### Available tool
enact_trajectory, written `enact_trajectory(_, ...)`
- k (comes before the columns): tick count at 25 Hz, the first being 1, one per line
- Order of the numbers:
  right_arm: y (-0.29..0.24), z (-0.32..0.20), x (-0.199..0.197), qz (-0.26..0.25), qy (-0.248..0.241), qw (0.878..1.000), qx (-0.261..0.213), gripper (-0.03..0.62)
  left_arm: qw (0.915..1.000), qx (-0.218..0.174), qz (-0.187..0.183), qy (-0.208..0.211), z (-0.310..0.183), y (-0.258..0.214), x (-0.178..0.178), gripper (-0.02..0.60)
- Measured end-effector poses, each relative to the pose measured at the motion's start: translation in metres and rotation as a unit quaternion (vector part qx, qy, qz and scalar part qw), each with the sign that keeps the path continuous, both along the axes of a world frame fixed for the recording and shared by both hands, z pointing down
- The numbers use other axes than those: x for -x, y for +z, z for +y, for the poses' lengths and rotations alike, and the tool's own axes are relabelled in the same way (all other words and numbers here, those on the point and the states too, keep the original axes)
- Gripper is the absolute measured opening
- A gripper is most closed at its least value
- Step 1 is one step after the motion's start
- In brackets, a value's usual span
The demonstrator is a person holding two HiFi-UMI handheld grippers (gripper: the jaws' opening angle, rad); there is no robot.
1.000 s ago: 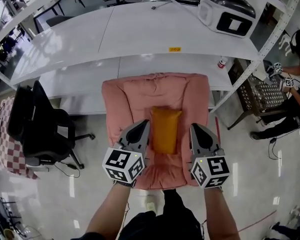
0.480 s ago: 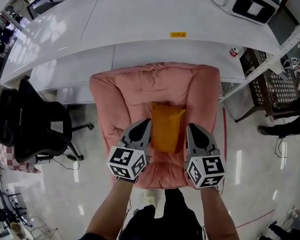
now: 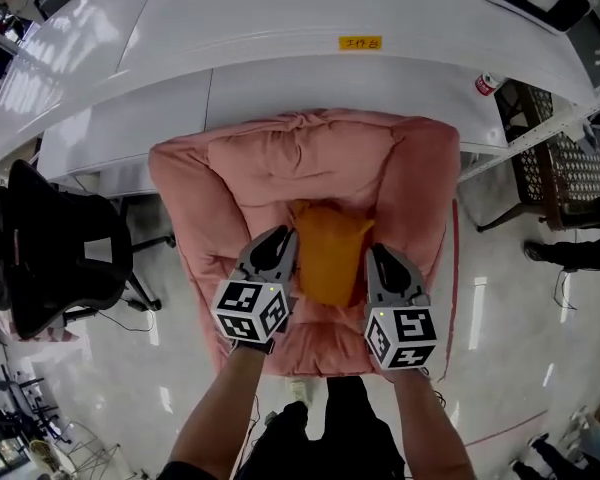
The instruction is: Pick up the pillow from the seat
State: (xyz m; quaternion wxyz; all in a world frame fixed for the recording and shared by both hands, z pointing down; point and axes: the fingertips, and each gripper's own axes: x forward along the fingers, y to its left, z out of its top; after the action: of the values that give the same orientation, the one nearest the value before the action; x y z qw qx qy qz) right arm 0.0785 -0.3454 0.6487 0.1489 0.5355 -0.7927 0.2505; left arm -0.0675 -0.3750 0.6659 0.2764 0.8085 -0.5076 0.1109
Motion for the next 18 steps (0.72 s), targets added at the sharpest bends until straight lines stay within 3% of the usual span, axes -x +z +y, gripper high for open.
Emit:
enact_trajectory(10,0.074,-0.014,-0.002,-0.008,0.014,0.998,0.059,0.124,0.998,0.061,0.013,-0.007,-0.02,0.076,-0.003,0.133)
enact_trajectory(18,0.121,-0.02,-0.003,-0.011,0.027,0.994,0.106,0.147,0.9929,0.105,0.035,-0.043,-0.037,0.126,0.01,0.158)
